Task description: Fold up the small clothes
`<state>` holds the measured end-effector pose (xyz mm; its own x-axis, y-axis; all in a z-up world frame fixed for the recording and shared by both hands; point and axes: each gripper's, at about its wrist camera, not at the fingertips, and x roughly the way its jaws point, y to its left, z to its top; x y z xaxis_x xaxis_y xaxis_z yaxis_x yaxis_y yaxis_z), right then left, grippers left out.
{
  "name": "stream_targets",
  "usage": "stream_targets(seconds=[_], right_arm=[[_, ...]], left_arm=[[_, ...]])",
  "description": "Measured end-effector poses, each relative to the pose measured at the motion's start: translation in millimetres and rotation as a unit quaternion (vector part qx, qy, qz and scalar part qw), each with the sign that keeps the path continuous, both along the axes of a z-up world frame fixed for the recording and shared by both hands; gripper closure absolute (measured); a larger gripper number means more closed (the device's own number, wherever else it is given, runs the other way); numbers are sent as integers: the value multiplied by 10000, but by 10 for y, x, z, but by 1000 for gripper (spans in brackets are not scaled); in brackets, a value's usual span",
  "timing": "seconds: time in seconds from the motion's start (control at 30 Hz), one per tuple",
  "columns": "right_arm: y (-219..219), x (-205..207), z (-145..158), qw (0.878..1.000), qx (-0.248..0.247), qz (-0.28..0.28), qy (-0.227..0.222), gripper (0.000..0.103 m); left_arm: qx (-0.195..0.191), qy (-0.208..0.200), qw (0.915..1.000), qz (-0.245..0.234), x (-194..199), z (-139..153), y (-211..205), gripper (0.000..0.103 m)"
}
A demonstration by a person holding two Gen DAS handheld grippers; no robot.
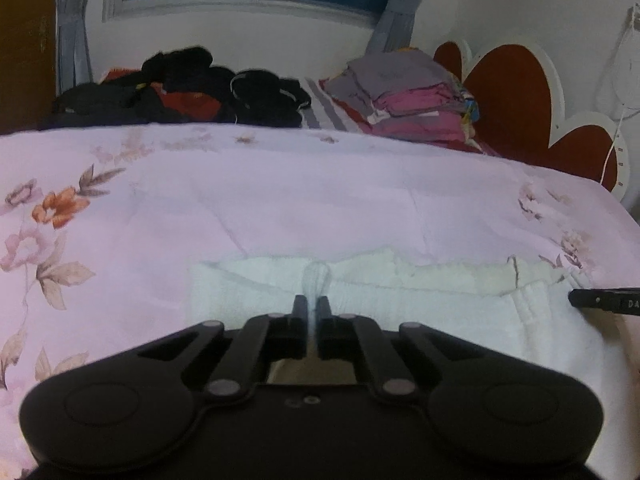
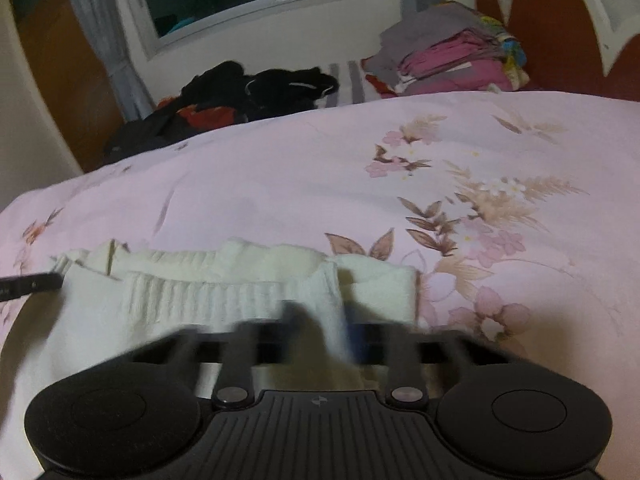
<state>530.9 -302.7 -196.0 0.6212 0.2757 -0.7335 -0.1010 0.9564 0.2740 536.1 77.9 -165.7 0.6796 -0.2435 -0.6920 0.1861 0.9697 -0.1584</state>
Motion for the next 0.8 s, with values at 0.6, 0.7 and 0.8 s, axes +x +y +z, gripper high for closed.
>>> stream_targets(seconds=[0.6,0.7,0.8], right_arm=[[19,95,-80,9977,-403,-516,-201,99],[6,73,-16,9973,-454,-534,-239,98],[-13,18,58,9965,-403,-651,-322,96]], left_arm=[[390,-313,9970,594,-25,-134,32,99],[491,-266,9968,565,-29,-92,5,90],[417,-202,9968,647,-59,-43,10,76]])
